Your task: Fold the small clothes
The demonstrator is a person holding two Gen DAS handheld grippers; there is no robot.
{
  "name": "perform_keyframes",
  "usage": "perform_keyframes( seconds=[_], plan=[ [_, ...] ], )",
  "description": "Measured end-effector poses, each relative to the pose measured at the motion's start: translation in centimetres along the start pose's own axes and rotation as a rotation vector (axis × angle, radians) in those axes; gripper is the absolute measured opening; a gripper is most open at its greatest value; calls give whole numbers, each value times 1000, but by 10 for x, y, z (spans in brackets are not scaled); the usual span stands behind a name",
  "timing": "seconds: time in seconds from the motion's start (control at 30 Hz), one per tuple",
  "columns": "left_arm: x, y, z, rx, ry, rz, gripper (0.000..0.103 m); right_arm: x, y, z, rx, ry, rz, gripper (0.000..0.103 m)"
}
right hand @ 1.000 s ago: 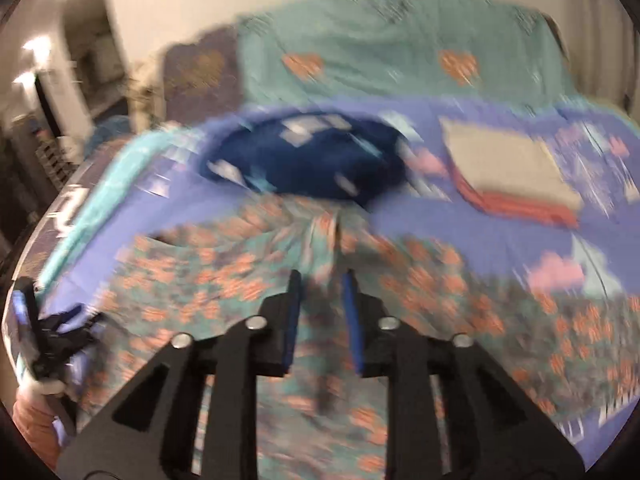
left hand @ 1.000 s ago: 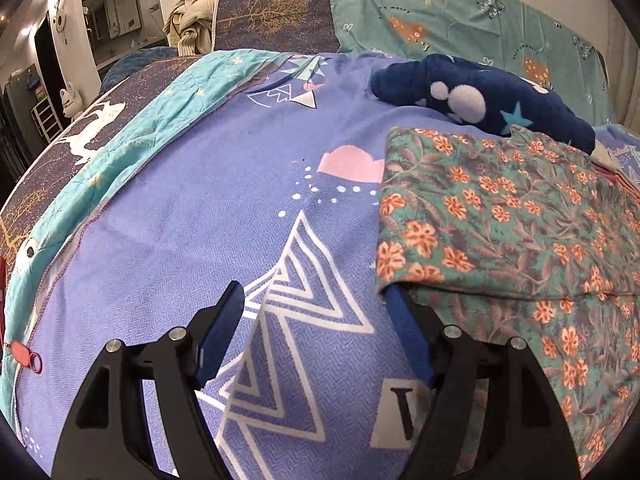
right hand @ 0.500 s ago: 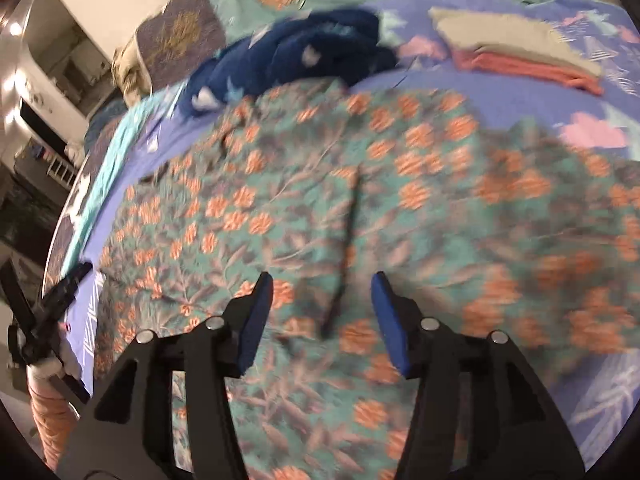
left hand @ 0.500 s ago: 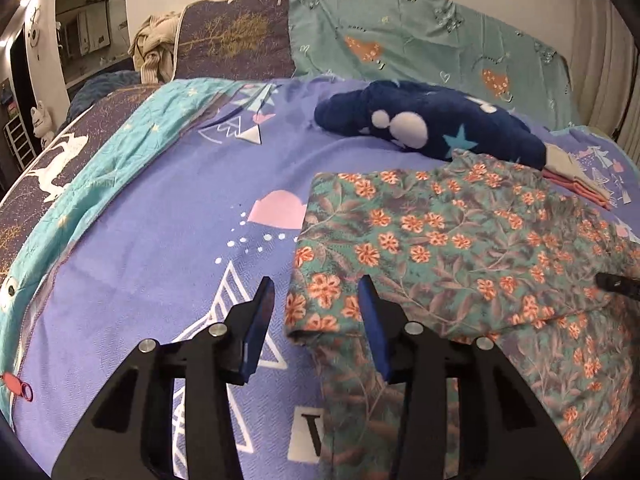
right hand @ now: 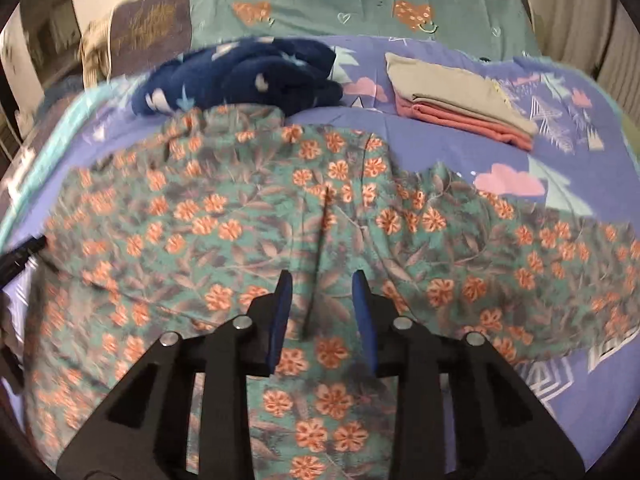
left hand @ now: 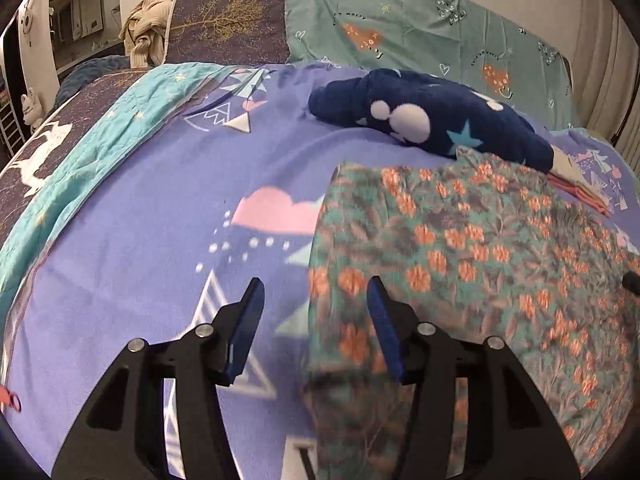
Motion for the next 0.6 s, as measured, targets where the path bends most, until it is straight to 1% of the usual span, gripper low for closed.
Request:
perform_keyframes(
  seconds=[0.03, 0.1, 0.13, 0.2, 0.23, 0.27, 0.3, 0.33, 0.37, 0.43, 0.47, 0.5, 0.53, 0.57, 0.6],
  plan=[
    [-15, 0, 6, 29, 8, -3, 54, 0, 3, -5, -36, -19, -3, 32],
    [-32, 0, 14, 39, 14, -11, 54, 0, 16, -13, -94, -55, -41, 31],
    [-48, 0, 24, 44, 28, -15, 54, 0, 23, -15, -120, -60, -64, 31],
    [-58, 2, 34, 55, 44, -26, 54, 0, 35, -13, -148, -58, -92, 31],
    [-61, 2, 38, 69, 52, -32, 52, 0, 40, -10, -150, -53, -97, 31],
    [-61, -1, 38, 101, 58, -31, 46, 2, 44, -6, -148, -45, -103, 31],
    [-58, -7, 36, 142, 55, -11, 44, 4, 47, -1, -148, -29, -109, 30],
    [-54, -12, 33, 163, 49, 12, 44, 4, 48, 2, -158, -20, -110, 29],
    [-43, -21, 27, 166, 29, 60, 44, 3, 48, 2, -175, -11, -111, 28],
    [-32, -27, 23, 164, 18, 91, 44, -5, 52, -1, -218, -4, -123, 28],
    [-22, -31, 21, 191, 10, 111, 41, -10, 54, -3, -224, -3, -129, 29],
    [-16, -32, 19, 222, 6, 121, 33, -22, 61, -7, -231, 1, -148, 28],
    [-11, -34, 17, 260, 5, 128, 30, -30, 68, -8, -237, 3, -167, 28],
    [-1, -36, 13, 334, -3, 134, 27, -41, 79, -11, -247, 6, -199, 28],
    [3, -36, 10, 362, -12, 136, 27, -51, 92, -13, -257, 10, -232, 29]
  ],
)
Point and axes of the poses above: each gripper's, at about its wrist camera, not at the fingertips, and z roughly the way its jaws point, y to its left, x to its underside, the point moved 4 cm from there along z, roughly the way its jaws point, and after that the axes turned 15 degrees about y, right-handed, at the moved point
